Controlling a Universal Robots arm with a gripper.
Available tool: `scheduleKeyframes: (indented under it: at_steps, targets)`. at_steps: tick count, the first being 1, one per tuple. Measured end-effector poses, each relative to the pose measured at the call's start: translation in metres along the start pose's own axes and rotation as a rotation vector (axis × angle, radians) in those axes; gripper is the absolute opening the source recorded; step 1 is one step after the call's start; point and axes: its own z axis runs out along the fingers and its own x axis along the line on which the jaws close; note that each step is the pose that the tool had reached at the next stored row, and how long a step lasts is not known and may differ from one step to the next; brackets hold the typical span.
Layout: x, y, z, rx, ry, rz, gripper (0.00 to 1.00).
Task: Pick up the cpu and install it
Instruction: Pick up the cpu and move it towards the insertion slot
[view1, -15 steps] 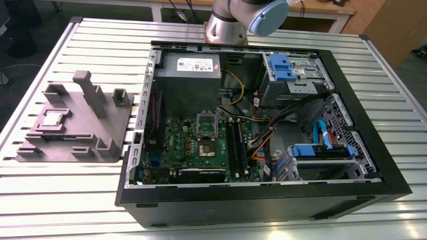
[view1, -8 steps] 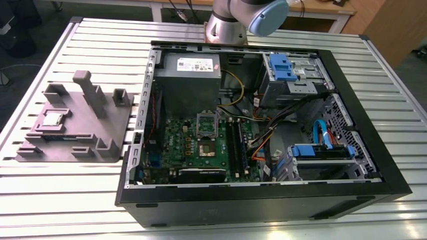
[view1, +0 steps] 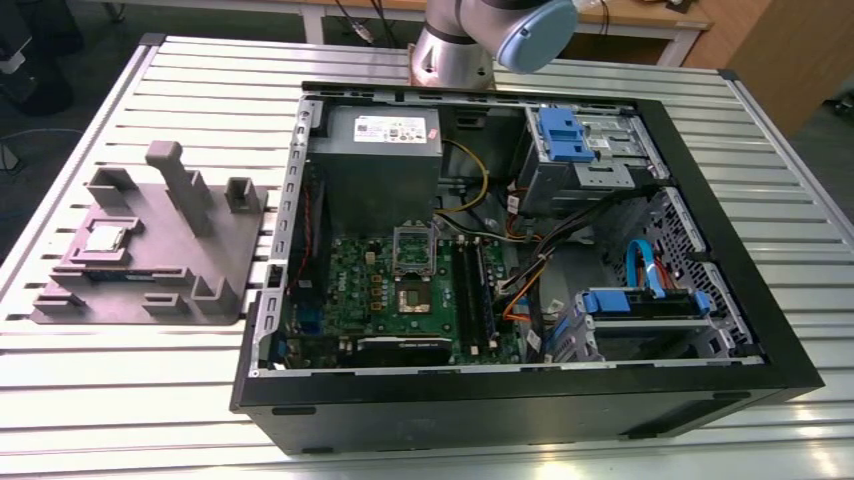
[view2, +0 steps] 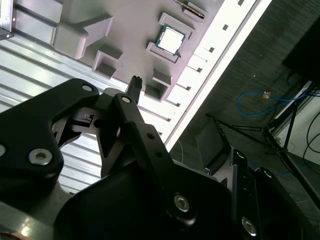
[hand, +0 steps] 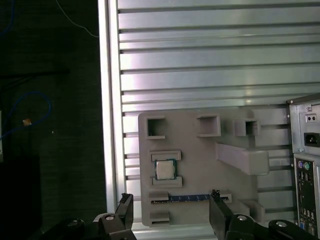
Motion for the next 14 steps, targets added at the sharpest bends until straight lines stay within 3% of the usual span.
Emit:
scheduleKeyframes:
  at_steps: [14]
  targets:
    - [0.0001, -0.0002, 0.0038, 0.0014, 0.0001, -0.001, 0.71]
